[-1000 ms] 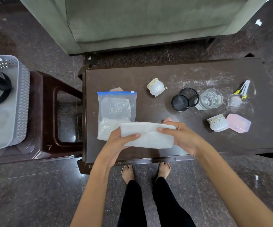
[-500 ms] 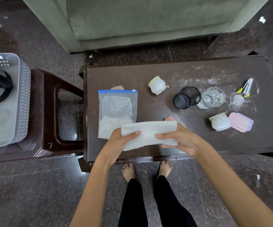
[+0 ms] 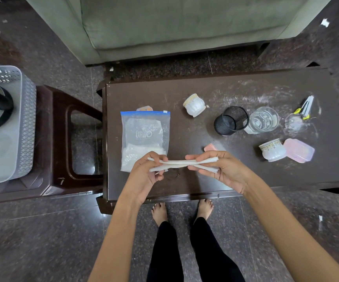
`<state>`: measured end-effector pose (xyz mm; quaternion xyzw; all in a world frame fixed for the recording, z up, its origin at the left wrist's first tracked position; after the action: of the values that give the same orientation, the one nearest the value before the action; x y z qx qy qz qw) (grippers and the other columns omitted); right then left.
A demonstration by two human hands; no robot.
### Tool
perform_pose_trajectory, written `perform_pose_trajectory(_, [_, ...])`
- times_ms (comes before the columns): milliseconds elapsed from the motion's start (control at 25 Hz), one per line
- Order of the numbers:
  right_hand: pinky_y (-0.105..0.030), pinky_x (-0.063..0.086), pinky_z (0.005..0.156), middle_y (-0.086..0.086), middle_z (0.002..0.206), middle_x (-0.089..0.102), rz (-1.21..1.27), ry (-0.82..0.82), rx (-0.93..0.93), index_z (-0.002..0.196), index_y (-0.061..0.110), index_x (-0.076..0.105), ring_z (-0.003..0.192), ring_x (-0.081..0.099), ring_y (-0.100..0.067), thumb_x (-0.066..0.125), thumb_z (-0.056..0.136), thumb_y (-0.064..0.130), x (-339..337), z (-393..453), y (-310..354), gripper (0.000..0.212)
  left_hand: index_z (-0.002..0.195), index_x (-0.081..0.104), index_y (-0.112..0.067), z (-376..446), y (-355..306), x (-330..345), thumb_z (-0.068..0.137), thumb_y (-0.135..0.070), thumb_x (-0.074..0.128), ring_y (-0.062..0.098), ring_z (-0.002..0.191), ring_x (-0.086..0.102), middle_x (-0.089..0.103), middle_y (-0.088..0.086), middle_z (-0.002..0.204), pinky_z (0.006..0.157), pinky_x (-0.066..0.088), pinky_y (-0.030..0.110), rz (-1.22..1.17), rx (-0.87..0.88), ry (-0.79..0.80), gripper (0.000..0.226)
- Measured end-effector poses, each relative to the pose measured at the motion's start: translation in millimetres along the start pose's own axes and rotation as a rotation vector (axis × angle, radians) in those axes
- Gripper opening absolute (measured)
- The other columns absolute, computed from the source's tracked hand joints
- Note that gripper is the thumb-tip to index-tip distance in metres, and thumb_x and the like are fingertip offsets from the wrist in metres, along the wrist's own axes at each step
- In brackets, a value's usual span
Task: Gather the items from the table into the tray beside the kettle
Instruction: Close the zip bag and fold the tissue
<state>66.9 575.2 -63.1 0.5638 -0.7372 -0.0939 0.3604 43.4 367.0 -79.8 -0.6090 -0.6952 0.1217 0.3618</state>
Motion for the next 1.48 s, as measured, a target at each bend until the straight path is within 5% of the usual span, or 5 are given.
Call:
perform_pose_trajectory(200, [-0.03,0.06,0.074,-0.021,0.099,0.072,-0.042,-0.228,-0.163,0.076,-0.003,0.067,0.084,0.072,-0.03,0.049,0.085,-0.013,-23,-13,25,0.023,0.078,0.064,-0.015,14,1,19,0.09,0.003,0.045,0.009,0.061,0.055,0.068,0.001,0.086,0.049,0.047,0.017,0.084,0.106,-0.298,0.029])
perform_pose_trajectory(600, [-0.041,0.057,0.076,-0.012,0.08,0.073,-0.469,-0.896,-0.571,0.062,0.022,0.07,0.079,0.07,-0.029,0.052,0.077,-0.008,-131,-29,106,0.037,0.099,0.063,-0.006,71,-10,150,0.093,0.001,0.044,0.007,0.059,0.061,0.071,0.005,0.089,0.056,0.051,0.02,0.177,0.177,-0.142,0.021])
perform_pose_trajectory(760, [-0.019,0.04,0.053,-0.011,0.078,0.071,-0.963,-0.833,-0.492,0.07,0.015,0.071,0.055,0.053,-0.013,0.046,0.073,-0.012,-133,4,117,0.037,0.103,0.063,-0.002,85,-4,170,0.094,0.001,0.044,0.005,0.057,0.061,0.07,0.007,0.091,0.057,0.052,0.02,0.211,0.142,-0.15,0.021])
perform_pose_trajectory(1080, [-0.031,0.034,0.057,-0.016,0.074,0.057,-1.389,-0.688,-0.285,0.105,0.004,0.058,0.069,0.051,-0.034,0.047,0.083,-0.001,-145,43,119,0.025,0.1,0.065,-0.01,94,11,163,0.095,-0.003,0.046,0.002,0.061,0.065,0.073,0.004,0.094,0.058,0.053,0.017,0.31,0.088,-0.206,0.02])
perform_pose_trajectory(1480, [-0.032,0.039,0.061,-0.018,0.097,0.067,-1.506,-0.688,-0.153,0.108,0.006,0.058,0.086,0.061,-0.036,0.051,0.086,0.008,-146,48,124,0.023,0.099,0.065,-0.011,94,17,165,0.095,-0.004,0.046,-0.001,0.06,0.064,0.072,0.003,0.094,0.055,0.051,0.013,0.347,0.073,-0.212,0.021])
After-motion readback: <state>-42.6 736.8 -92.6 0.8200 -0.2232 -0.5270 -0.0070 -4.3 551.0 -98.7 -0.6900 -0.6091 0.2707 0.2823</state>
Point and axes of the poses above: each hand's wrist, its own z-axis towards the middle knuckle, its own x-axis out of the palm, y = z × x, the point moved 3 cm from there along z, towards the middle knuckle
